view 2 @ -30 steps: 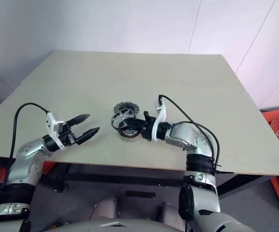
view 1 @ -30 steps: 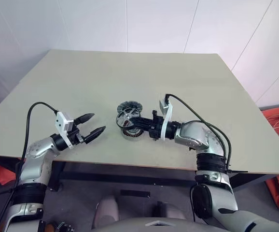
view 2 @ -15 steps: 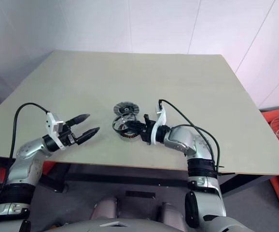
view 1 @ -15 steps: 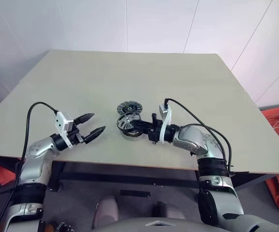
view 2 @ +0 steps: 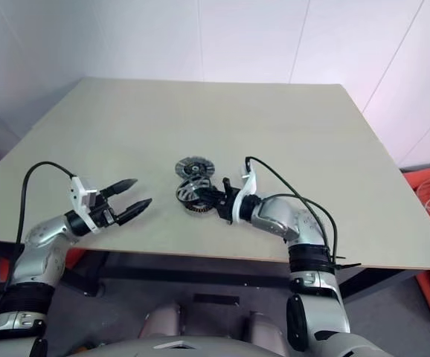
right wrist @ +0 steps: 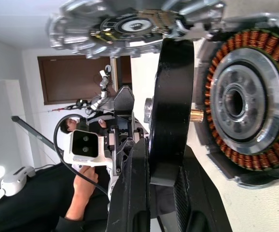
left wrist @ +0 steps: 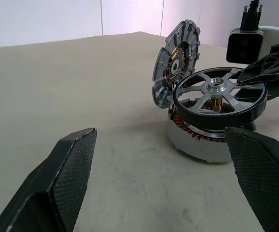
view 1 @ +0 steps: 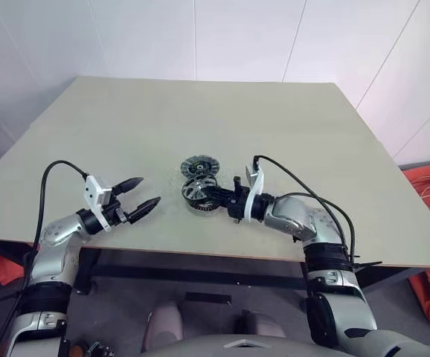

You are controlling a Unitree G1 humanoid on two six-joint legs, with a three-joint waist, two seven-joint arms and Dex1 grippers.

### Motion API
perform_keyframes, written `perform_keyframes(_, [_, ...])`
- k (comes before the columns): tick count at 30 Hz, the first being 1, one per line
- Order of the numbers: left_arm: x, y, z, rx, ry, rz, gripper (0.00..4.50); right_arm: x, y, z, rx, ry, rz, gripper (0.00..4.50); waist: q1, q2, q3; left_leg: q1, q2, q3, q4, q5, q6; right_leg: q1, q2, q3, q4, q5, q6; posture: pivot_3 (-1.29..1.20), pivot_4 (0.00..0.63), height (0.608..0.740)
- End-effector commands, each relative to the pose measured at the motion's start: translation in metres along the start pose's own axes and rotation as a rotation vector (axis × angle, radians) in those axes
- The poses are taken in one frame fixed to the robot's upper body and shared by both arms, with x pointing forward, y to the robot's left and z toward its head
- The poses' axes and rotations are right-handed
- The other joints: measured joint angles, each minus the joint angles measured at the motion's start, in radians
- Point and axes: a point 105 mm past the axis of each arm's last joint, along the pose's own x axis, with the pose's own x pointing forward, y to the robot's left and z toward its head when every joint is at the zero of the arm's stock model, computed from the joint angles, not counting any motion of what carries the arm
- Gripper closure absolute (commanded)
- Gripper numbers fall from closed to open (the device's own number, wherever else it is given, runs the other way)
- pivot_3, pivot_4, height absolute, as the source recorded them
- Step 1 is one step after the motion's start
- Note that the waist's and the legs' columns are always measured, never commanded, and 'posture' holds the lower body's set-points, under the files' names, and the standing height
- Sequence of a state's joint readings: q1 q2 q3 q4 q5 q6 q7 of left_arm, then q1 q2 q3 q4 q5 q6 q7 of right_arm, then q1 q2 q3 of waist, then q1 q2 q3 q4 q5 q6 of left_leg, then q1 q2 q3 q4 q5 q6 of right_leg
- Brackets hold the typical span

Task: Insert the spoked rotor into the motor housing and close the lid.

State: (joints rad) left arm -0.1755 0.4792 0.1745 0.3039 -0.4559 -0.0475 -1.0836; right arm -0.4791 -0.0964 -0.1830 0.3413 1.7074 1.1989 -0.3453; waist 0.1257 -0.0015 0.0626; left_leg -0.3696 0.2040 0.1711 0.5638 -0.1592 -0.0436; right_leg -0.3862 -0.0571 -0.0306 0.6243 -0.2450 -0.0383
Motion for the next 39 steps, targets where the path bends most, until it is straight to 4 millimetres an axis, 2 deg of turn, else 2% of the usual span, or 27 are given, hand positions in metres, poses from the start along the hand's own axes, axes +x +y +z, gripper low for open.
perform_keyframes(1, [0.0, 0.005, 0.014, 0.06, -0.031, 0.0, 0.0, 0.002, 0.014, 0.004, -0.045, -0.006, 0.044, 4.17, 0.0, 0.0, 0.0, 0.0, 0.0, 0.0, 0.0, 0.0, 0.0, 0.0, 0.0, 0.0, 0.0, 0.0, 0.0, 0.0, 0.0, 0.74])
perform_keyframes(4, [0.0, 0.005, 0.015, 0.06, -0.032, -0.001, 0.0, 0.002, 0.014, 0.005, -0.061, -0.008, 0.043, 4.17, 0.0, 0.0, 0.0, 0.0, 0.0, 0.0, 0.0, 0.0, 0.0, 0.0, 0.0, 0.0, 0.0, 0.0, 0.0, 0.0, 0.0, 0.74])
perform_keyframes(11, [0.002, 0.005, 0.015, 0.059, -0.035, -0.004, 0.0, -0.003, 0.022, 0.01, -0.113, -0.023, 0.048, 1.82, 0.0, 0.0, 0.0, 0.0, 0.0, 0.0, 0.0, 0.0, 0.0, 0.0, 0.0, 0.0, 0.0, 0.001, -0.002, 0.0, 0.0, 0.74])
perform_keyframes(14, [0.002, 0.005, 0.015, 0.058, -0.036, -0.005, 0.0, -0.007, 0.031, 0.01, -0.141, -0.019, 0.071, 0.72, 0.0, 0.0, 0.0, 0.0, 0.0, 0.0, 0.0, 0.0, 0.0, 0.0, 0.0, 0.0, 0.0, 0.001, -0.002, 0.0, 0.0, 0.74])
perform_keyframes(16, [0.002, 0.005, 0.014, 0.056, -0.036, -0.005, 0.0, -0.009, 0.035, 0.013, -0.151, -0.029, 0.074, 0.14, 0.0, 0.0, 0.0, 0.0, 0.0, 0.0, 0.0, 0.0, 0.0, 0.0, 0.0, 0.0, 0.0, 0.002, -0.003, 0.0, 0.0, 0.74])
perform_keyframes(25, [0.004, 0.004, 0.013, 0.053, -0.037, -0.009, 0.0, -0.024, 0.046, 0.024, -0.152, -0.081, 0.093, 0.06, 0.001, 0.0, 0.0, 0.001, 0.0, 0.0, 0.001, 0.0, 0.0, 0.001, 0.0, 0.0, 0.001, 0.001, -0.001, 0.0, 0.0, 0.74])
perform_keyframes(31, [0.005, 0.003, 0.013, 0.053, -0.039, -0.011, 0.0, -0.042, 0.034, 0.034, -0.219, -0.113, -0.003, 0.06, 0.002, 0.0, 0.0, 0.0, 0.0, 0.0, 0.002, 0.0, 0.0, 0.001, 0.0, 0.0, 0.0, 0.001, -0.001, 0.0, 0.0, 0.74])
perform_keyframes(34, [0.005, 0.004, 0.014, 0.054, -0.038, -0.011, 0.0, -0.058, 0.033, 0.037, -0.377, -0.093, -0.085, 0.06, 0.005, 0.0, 0.0, 0.0, 0.0, 0.0, 0.002, 0.0, 0.0, 0.002, 0.0, 0.0, 0.0, 0.001, 0.001, 0.0, 0.0, 0.74])
perform_keyframes(39, [0.004, 0.005, 0.014, 0.056, -0.033, -0.013, 0.0, -0.077, 0.047, 0.034, -0.671, -0.019, -0.165, 0.06, 0.006, 0.0, 0.0, 0.0, 0.0, 0.0, 0.003, 0.0, 0.0, 0.002, 0.0, 0.0, 0.0, 0.003, 0.005, 0.0, 0.0, 0.74])
